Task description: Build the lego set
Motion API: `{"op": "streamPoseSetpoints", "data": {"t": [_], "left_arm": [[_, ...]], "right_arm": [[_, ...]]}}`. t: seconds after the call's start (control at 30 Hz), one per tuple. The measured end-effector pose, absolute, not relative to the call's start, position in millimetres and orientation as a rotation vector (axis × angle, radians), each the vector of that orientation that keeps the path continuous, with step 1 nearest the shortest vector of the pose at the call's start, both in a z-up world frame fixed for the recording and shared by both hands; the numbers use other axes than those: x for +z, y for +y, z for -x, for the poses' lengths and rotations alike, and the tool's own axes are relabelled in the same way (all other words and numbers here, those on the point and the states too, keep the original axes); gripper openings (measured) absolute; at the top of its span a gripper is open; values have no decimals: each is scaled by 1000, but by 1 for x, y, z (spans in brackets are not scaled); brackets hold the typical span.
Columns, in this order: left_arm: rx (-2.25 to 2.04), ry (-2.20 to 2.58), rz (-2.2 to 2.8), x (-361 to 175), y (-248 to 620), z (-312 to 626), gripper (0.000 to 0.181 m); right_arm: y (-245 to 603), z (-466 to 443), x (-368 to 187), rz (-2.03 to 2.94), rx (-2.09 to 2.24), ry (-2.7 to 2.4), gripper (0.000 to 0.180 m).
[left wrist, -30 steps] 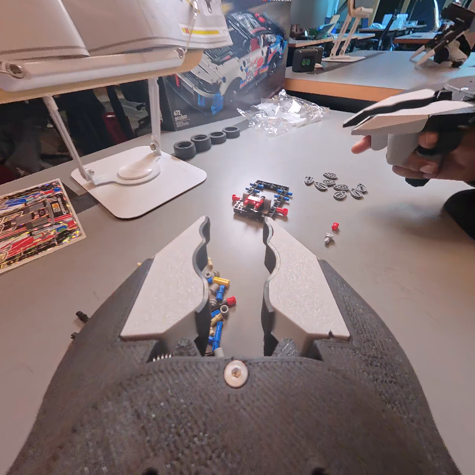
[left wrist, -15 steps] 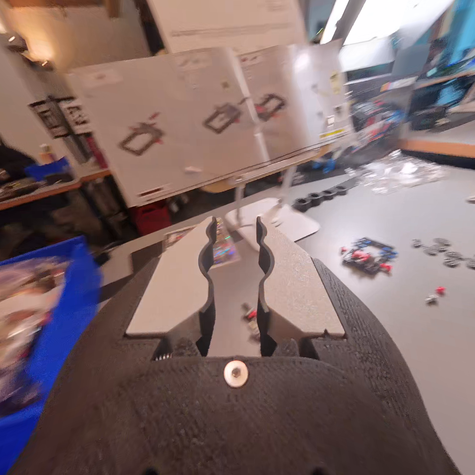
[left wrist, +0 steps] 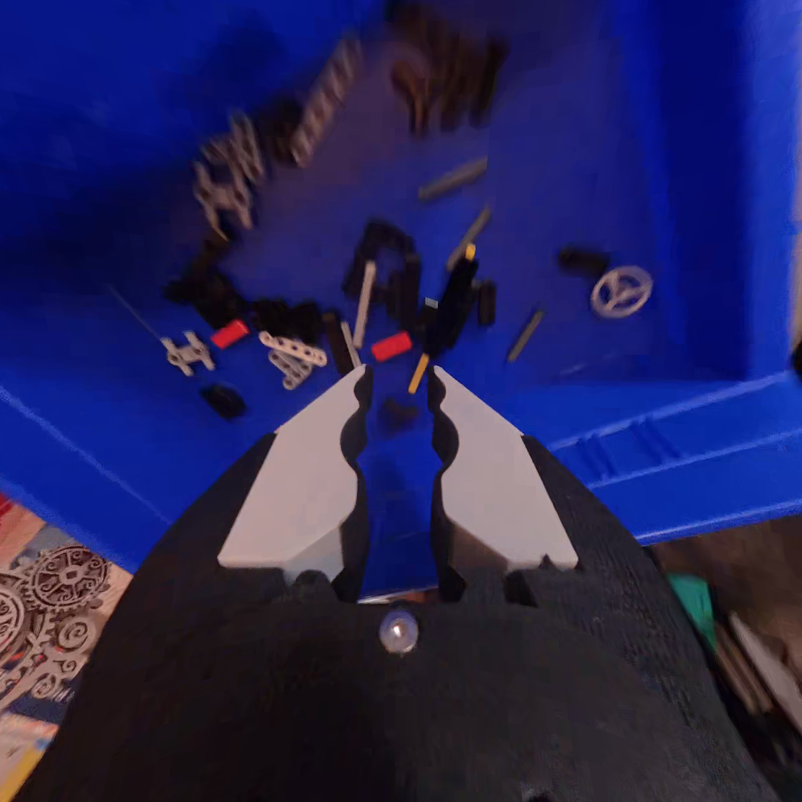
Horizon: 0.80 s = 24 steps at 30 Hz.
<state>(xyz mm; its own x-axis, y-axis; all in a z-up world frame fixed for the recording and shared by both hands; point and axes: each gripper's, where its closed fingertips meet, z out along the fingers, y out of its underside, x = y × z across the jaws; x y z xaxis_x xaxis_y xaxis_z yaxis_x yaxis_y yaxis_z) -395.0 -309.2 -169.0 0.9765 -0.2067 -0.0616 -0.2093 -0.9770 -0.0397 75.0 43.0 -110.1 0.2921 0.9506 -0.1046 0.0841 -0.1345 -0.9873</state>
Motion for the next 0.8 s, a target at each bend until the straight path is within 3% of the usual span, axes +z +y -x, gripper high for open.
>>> {"op": "streamPoseSetpoints", "data": {"t": [0.03,0.27,0.57,0.8], "left_arm": [[82,374,3149,-178,-321,397,25],[-4,524,3319,-207,-348,398,29],[38,523,3308,-219,-353,413,3],[100,423,3254,-172,-358,412,3]], "right_arm": [[43,-74,-111,1500,1018,-1007,0],[45,-72,-118,1525,980,-1018,0],[45,-73,-119,1523,978,-1024,0],[39,-74,-113,1484,978,-1050,0]]}}
